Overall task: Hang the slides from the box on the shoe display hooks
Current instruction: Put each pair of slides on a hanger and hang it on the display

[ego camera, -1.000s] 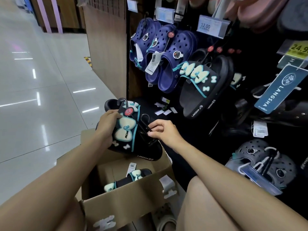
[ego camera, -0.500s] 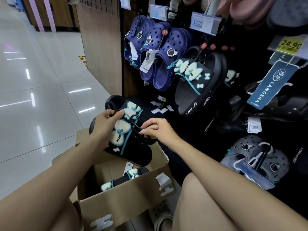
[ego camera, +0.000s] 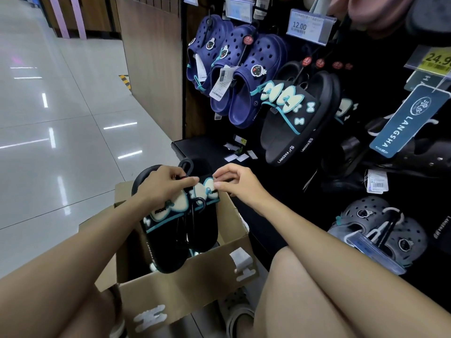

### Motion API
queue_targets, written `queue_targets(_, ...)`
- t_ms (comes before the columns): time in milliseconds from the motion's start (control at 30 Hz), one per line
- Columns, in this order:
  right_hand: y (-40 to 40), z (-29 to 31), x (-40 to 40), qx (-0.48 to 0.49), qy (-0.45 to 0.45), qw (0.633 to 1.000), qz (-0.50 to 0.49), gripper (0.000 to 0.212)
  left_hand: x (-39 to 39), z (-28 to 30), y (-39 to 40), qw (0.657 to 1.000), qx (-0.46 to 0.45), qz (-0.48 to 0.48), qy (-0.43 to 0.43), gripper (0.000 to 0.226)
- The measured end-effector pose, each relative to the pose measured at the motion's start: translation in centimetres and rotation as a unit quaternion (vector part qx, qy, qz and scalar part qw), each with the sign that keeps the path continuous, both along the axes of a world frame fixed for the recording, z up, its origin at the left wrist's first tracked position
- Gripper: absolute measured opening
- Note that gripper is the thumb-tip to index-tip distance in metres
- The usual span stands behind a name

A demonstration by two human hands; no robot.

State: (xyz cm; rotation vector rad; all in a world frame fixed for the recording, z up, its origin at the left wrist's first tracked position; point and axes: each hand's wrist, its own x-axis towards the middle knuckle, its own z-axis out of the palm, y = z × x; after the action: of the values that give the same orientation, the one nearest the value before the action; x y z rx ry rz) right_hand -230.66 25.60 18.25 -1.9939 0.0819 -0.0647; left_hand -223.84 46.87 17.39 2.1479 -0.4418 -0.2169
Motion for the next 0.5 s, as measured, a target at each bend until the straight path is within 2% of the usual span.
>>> queue_targets(167,0.00,-0.24,0.10,-0.038,0.011,0.998,0.043,0.032,0.11,-0.23,0.09,0.997,0.019,-0.069,-0.001,0.045)
queue_targets(500,-0.19,-0.92,0.32,-0.117,0.058,0.987,0.095,0.026,-0.29,0.14,-0.54,0.993,0.035,-0.113,-0.030,0.042)
